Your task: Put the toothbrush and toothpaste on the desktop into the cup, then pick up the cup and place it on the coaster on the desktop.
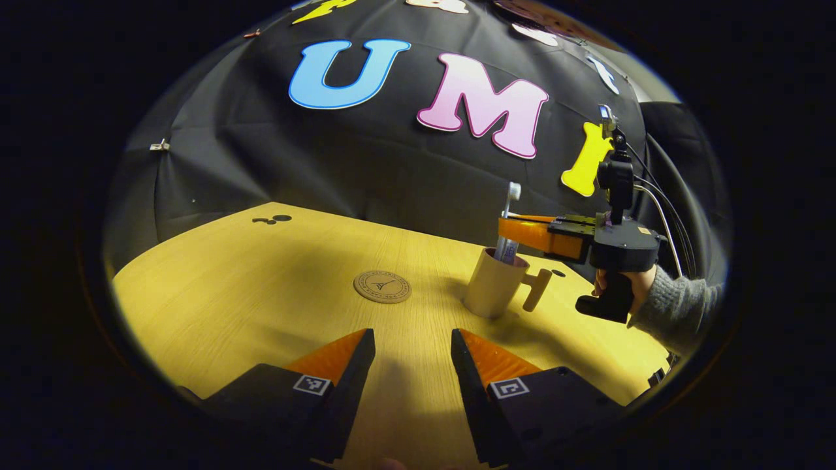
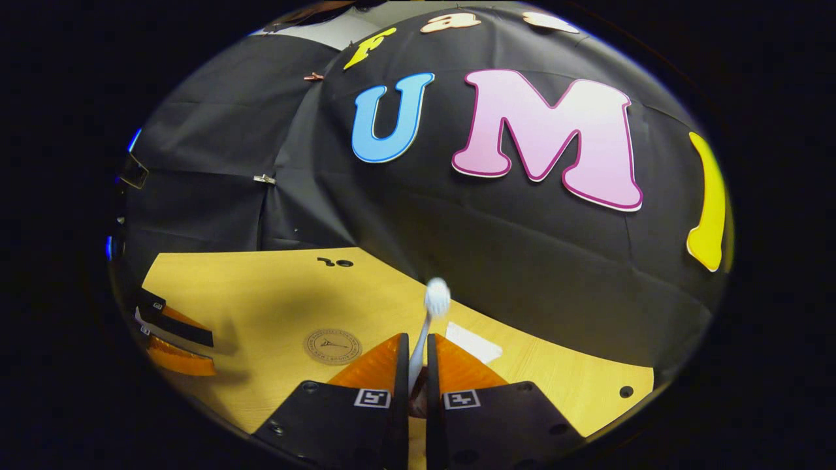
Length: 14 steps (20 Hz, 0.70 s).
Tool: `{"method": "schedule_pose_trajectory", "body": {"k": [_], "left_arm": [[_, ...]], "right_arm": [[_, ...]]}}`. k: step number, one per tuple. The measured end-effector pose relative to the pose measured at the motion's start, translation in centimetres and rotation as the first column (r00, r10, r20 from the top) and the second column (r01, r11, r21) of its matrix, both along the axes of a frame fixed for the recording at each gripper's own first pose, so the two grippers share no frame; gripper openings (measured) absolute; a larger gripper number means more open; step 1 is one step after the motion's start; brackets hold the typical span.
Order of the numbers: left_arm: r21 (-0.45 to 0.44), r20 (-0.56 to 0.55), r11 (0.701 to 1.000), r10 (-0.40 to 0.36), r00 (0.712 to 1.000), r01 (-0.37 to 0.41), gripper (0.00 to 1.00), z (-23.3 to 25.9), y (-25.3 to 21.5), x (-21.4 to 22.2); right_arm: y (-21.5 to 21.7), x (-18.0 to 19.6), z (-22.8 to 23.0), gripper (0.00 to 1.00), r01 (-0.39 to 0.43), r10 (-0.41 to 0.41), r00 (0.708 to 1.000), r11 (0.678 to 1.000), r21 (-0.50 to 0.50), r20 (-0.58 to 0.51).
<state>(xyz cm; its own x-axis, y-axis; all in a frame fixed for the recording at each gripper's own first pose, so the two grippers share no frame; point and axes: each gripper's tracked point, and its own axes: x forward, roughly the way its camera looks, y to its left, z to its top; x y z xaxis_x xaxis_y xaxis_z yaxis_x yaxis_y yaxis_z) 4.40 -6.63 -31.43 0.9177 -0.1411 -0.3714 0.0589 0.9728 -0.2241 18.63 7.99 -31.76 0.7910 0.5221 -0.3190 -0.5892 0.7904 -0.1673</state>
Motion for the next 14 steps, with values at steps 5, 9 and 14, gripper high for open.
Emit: {"method": "schedule_pose_trajectory", "body": {"k": [5, 9, 14], "left_arm": [[0.008, -0.008, 1.000, -0.011, 1.000, 0.011, 0.74, 0.1, 0.1, 0.3], [0.013, -0.013, 0.999, -0.034, 0.999, 0.034, 0.74, 0.7, 0.4, 0.9], [0.033, -0.024, 0.997, -0.068, 0.997, 0.069, 0.74, 1.5, 1.0, 1.1]], "right_arm": [[-2.3, -1.6, 0.8, 0.26, 0.032, -0.032, 0.998, 0.999, 0.001, -0.058], [-5.9, -3.6, 1.8, 0.28, 0.058, -0.065, 0.987, 0.997, -0.050, -0.148], [-9.2, -6.3, -0.4, 0.29, -0.014, -0.066, 0.927, 0.977, -0.212, -0.369]]}}
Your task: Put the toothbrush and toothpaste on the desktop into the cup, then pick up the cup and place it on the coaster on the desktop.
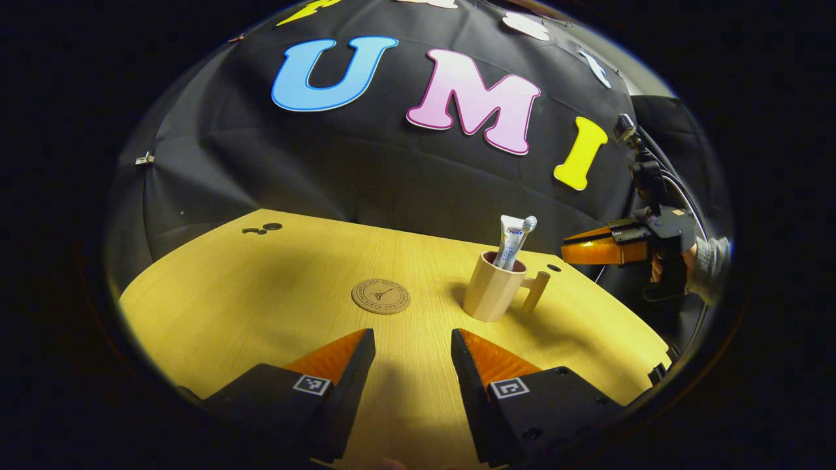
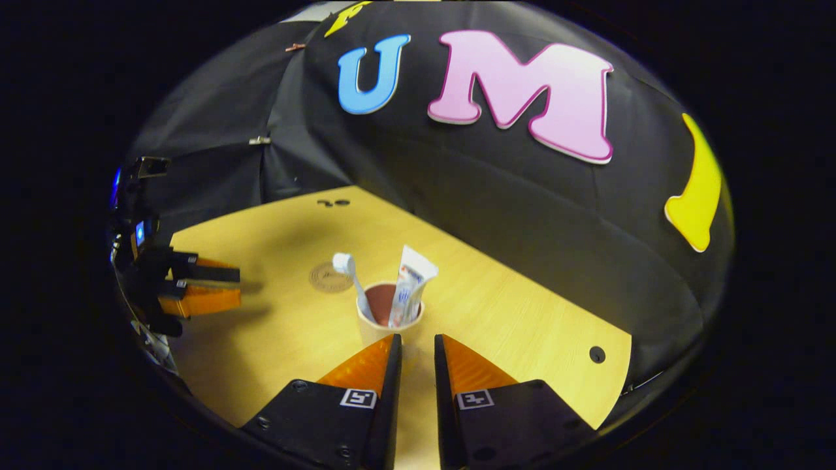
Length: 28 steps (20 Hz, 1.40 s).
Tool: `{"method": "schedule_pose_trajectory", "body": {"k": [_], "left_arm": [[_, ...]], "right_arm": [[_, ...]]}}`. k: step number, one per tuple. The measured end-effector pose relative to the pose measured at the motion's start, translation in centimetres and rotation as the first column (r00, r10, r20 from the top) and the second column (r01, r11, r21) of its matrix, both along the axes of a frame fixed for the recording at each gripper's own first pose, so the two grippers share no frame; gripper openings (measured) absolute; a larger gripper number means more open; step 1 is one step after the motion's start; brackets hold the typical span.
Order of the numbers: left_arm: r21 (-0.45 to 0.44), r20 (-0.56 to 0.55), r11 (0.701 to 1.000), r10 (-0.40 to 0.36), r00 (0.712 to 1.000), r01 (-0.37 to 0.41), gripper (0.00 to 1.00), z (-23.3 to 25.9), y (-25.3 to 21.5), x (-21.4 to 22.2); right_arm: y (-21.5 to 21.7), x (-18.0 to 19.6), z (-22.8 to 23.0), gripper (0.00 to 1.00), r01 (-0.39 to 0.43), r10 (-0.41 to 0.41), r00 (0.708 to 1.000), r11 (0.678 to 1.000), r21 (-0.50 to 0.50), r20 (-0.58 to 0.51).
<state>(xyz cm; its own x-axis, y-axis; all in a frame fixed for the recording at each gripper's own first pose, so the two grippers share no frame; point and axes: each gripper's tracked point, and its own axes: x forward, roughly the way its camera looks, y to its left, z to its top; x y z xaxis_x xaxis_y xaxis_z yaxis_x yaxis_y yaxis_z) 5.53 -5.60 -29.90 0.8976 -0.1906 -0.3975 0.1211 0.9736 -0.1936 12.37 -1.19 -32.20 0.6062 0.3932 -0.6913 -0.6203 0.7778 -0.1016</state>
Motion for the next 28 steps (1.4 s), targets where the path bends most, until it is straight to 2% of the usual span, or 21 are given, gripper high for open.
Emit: {"method": "schedule_pose_trajectory", "body": {"k": [2, 6, 9, 14, 21, 26, 28], "left_arm": [[-0.003, -0.005, 1.000, -0.006, 1.000, 0.006, 0.74, 0.4, 0.4, 0.1], [-0.001, -0.006, 1.000, -0.007, 1.000, 0.007, 0.74, 1.3, 1.5, 0.0], [0.000, -0.017, 1.000, -0.008, 1.000, 0.008, 0.74, 1.4, 2.7, -0.2], [0.020, -0.039, 1.000, 0.001, 0.999, 0.000, 0.74, 0.8, 4.9, -0.9], [0.015, -0.062, 0.998, 0.056, 0.996, -0.055, 0.74, -0.5, 8.1, -0.9], [0.008, -0.083, 0.995, 0.099, 0.992, -0.099, 0.74, -1.4, 9.6, -1.1], [0.006, -0.091, 0.994, 0.110, 0.990, -0.110, 0.74, -1.7, 9.9, -1.1]], "right_arm": [[-0.4, -0.7, -1.9, 0.29, -0.026, 0.021, 0.995, 0.998, -0.058, -0.099], [-1.0, -0.8, -4.2, 0.30, -0.051, 0.022, 0.979, 0.988, -0.142, -0.202], [-0.8, 0.0, -5.7, 0.40, -0.080, 0.033, 0.968, 0.980, -0.180, -0.251], [0.7, 1.3, -7.9, 0.41, -0.155, 0.077, 0.945, 0.961, -0.229, -0.317], [2.1, 1.6, -11.8, 0.42, -0.263, 0.120, 0.894, 0.920, -0.289, -0.432], [2.4, 1.8, -13.3, 0.42, -0.325, 0.132, 0.867, 0.881, -0.344, -0.481], [2.3, 1.4, -14.1, 0.43, -0.331, 0.114, 0.852, 0.874, -0.355, -0.511]]}}
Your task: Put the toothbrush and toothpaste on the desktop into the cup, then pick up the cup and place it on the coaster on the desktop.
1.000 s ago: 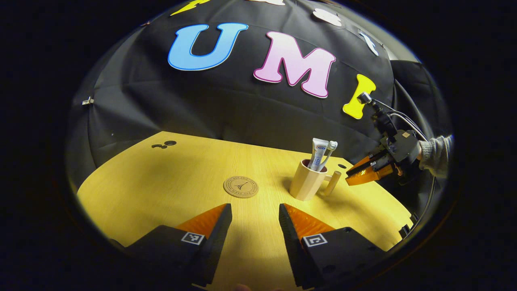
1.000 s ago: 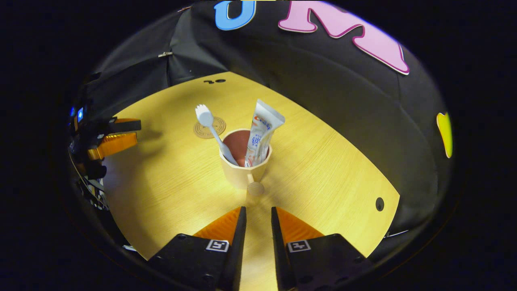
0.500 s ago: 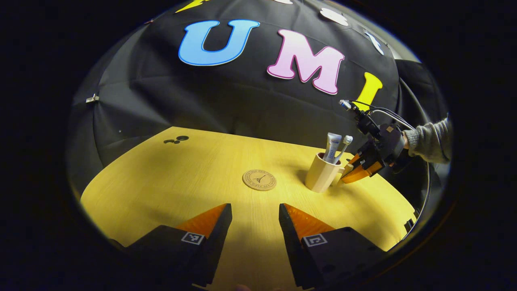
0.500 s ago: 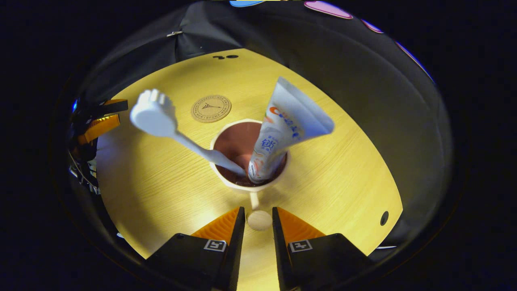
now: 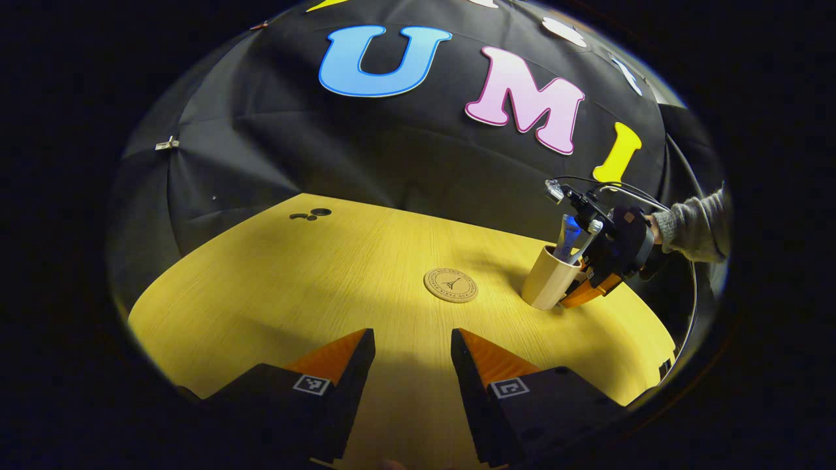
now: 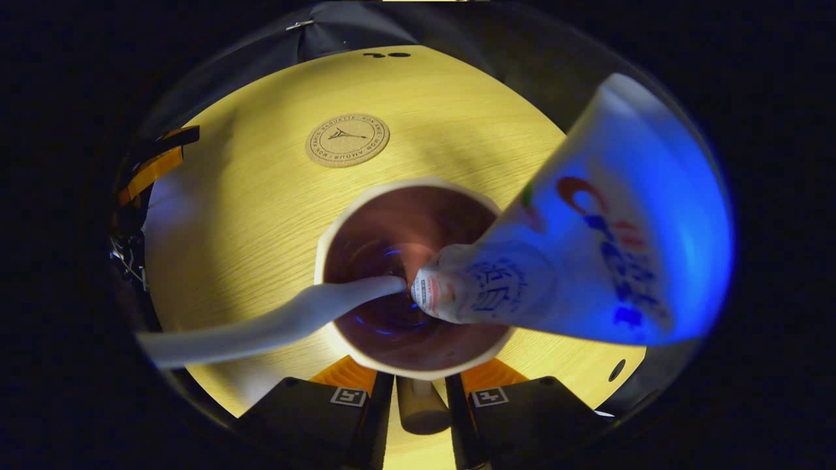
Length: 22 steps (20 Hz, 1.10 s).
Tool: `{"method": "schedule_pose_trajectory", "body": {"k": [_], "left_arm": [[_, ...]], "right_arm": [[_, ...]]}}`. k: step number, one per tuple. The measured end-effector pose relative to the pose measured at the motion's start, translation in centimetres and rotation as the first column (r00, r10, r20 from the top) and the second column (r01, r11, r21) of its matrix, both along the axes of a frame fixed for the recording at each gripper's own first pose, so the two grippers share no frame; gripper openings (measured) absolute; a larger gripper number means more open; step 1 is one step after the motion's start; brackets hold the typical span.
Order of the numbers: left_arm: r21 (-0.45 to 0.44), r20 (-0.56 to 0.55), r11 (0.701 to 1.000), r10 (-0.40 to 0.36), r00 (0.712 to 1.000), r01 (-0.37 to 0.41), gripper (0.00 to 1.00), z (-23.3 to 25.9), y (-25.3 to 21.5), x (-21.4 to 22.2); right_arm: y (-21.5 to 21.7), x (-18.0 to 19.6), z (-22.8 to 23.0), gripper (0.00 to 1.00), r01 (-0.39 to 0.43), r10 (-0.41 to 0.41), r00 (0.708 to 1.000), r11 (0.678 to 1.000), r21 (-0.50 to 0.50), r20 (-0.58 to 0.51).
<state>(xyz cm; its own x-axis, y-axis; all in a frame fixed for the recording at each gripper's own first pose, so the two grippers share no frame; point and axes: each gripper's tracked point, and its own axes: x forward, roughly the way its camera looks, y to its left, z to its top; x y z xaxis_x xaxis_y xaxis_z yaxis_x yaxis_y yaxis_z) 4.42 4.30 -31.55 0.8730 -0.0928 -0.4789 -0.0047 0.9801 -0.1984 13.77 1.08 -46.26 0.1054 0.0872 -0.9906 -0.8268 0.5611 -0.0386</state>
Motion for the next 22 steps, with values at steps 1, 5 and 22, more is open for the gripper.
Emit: {"method": "schedule_pose_trajectory", "body": {"k": [1, 5, 22], "left_arm": [[0.000, -0.001, 1.000, 0.004, 1.000, -0.004, 0.74, -0.1, 0.0, 0.0], [0.004, 0.008, 1.000, 0.012, 1.000, -0.012, 0.74, 0.2, -0.1, 0.1], [0.009, 0.047, 0.997, 0.073, 0.996, -0.074, 0.74, 2.7, 2.3, -1.7]], "right_arm": [[0.1, 0.0, 0.2, 0.46, 0.015, -0.015, 1.000, 1.000, -0.003, -0.012], [0.8, -0.6, 0.1, 0.27, 0.074, -0.072, 0.996, 0.997, 0.021, -0.051], [13.8, 2.3, 2.8, 0.32, 0.038, -0.042, 0.999, 0.982, 0.187, 0.018]]}}
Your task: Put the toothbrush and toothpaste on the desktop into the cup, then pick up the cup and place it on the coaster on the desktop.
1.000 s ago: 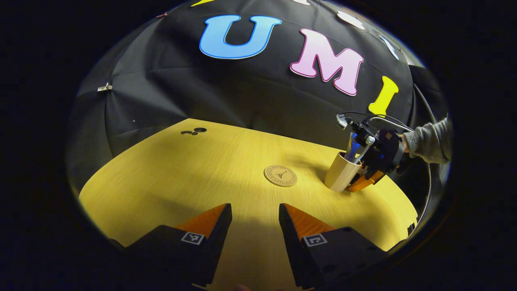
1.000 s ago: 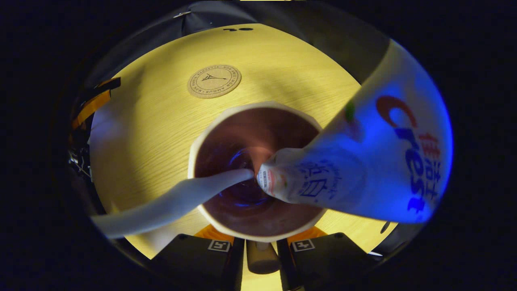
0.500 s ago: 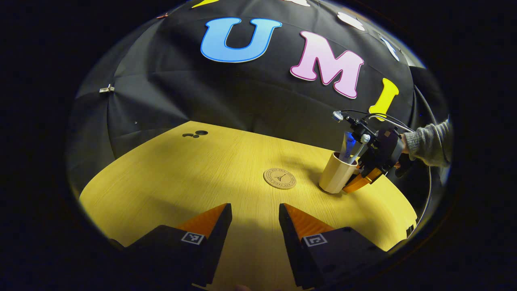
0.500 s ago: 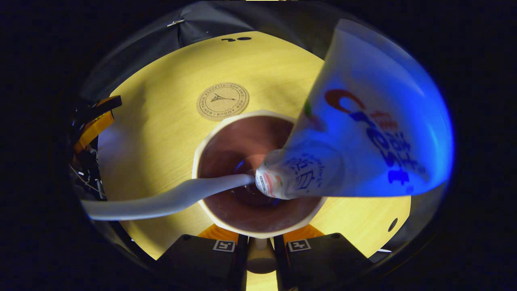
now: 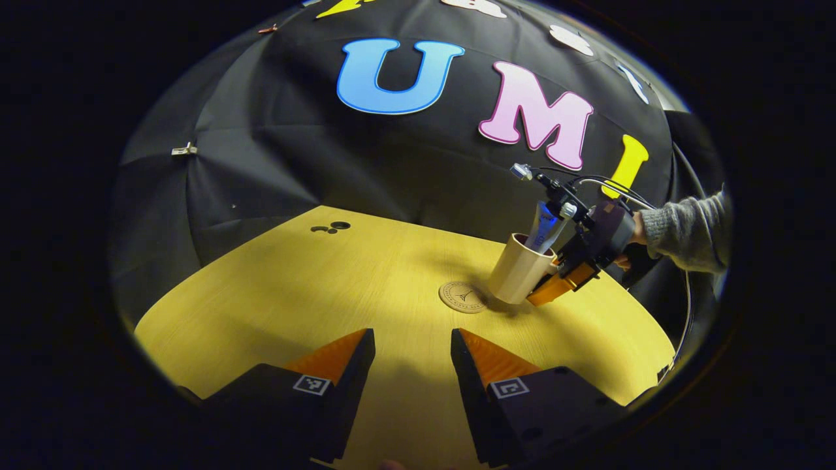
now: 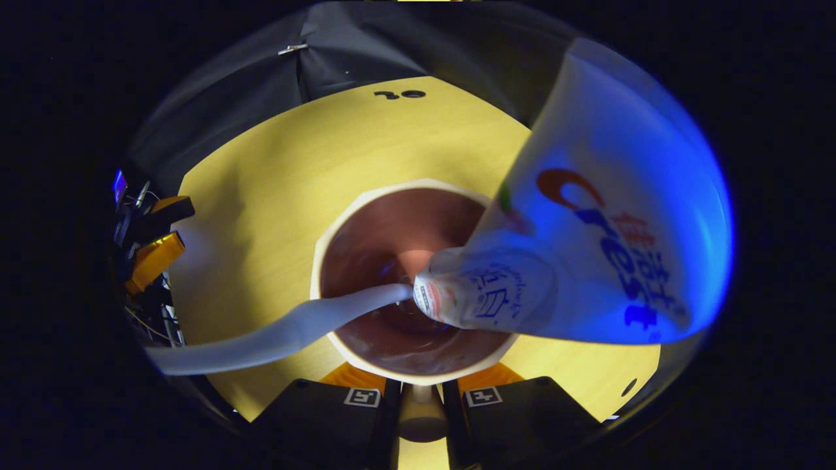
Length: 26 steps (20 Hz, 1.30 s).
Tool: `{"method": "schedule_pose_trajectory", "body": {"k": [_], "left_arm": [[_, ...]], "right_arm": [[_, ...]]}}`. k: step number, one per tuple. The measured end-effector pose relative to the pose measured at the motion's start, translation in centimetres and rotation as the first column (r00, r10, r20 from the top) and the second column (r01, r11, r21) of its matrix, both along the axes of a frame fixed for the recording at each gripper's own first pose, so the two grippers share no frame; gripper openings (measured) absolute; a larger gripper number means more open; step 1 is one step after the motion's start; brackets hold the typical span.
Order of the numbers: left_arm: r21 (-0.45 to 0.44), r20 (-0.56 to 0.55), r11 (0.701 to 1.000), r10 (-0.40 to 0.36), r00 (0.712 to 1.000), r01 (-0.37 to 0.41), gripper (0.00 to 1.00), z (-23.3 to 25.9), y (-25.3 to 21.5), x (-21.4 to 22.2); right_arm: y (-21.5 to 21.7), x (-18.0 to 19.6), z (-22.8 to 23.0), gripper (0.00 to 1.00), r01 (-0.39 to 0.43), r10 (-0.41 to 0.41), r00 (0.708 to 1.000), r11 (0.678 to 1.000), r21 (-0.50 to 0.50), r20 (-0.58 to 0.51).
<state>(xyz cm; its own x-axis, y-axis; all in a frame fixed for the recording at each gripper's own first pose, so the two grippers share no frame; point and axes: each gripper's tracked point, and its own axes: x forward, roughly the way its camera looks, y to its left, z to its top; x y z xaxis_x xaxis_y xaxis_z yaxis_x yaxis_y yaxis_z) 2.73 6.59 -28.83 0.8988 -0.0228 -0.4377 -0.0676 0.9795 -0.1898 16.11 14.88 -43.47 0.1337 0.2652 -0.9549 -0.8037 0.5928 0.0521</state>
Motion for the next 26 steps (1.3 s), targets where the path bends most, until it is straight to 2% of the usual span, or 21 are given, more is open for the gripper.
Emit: {"method": "schedule_pose_trajectory", "body": {"k": [7, 23, 24, 26], "left_arm": [[0.008, -0.012, 0.998, 0.055, 0.998, -0.055, 0.74, 0.0, 2.2, -1.1], [-0.006, -0.024, 0.997, 0.083, 0.996, -0.083, 0.74, -0.5, 2.4, -0.9], [-0.005, -0.026, 0.997, 0.082, 0.996, -0.082, 0.74, -0.6, 2.4, -0.8], [-0.003, -0.028, 0.997, 0.081, 0.996, -0.081, 0.74, -0.5, 2.3, -0.7]], "right_arm": [[4.0, 1.1, -1.6, 0.32, -0.045, 0.045, 0.999, 0.999, 0.000, -0.015], [4.6, 1.3, -3.7, 0.32, -0.044, 0.042, 0.998, 0.998, -0.038, -0.047], [4.6, 1.2, -3.7, 0.27, -0.048, 0.047, 0.998, 0.998, -0.039, -0.040], [4.4, 1.0, -3.5, 0.39, -0.048, 0.047, 0.998, 0.998, -0.042, -0.037]]}}
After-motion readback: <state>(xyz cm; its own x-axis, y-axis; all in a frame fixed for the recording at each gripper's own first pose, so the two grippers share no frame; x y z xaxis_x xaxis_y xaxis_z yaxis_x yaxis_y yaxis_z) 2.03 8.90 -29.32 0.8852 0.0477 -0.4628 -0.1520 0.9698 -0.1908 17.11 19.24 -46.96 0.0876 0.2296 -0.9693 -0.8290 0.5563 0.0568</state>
